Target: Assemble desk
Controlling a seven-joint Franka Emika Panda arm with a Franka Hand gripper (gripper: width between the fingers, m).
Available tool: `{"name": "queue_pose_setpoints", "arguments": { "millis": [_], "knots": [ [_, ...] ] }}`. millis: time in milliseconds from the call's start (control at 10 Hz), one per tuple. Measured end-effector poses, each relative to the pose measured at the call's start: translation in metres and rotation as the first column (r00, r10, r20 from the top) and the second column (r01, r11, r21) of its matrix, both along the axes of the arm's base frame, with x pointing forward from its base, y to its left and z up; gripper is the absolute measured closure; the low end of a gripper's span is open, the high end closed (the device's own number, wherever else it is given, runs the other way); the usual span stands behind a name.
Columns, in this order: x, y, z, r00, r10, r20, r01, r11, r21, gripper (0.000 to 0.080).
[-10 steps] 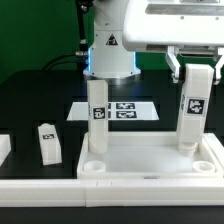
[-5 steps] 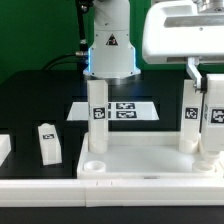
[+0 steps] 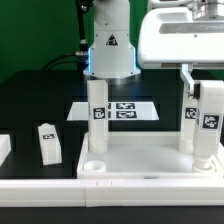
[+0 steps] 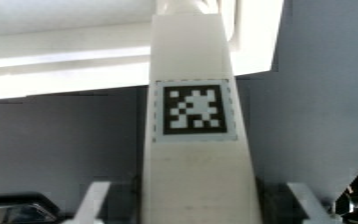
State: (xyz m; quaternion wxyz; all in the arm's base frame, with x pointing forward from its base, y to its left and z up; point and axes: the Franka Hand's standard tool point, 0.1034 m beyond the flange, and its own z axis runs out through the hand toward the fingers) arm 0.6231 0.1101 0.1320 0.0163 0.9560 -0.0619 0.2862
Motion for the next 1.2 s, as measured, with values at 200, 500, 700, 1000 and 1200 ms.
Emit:
{"name": "queue_pose_setpoints", "arguments": {
  "millis": [200, 500, 700, 1000, 1200],
  "knots": [
    [0.0007, 0.0046, -0.0084, 1.000, -0.001, -0.006, 0.000, 1.000, -0.004, 0.0514],
    [0.0010, 0.0043, -0.0117, 1.000, 0.002, -0.003, -0.002, 1.000, -0.011, 0.0514],
    [0.0023, 0.0045, -0.0113, 1.000, 0.004, 0.013, -0.004, 1.000, -0.017, 0.0514],
    [0.0023, 0.0040, -0.0114, 1.000, 0.004, 0.013, -0.003, 1.000, -0.017, 0.0453],
    [0.0032, 0.0025, -0.0124, 1.000, -0.005, -0.030, 0.005, 1.000, -0.005, 0.0258]
  ]
}}
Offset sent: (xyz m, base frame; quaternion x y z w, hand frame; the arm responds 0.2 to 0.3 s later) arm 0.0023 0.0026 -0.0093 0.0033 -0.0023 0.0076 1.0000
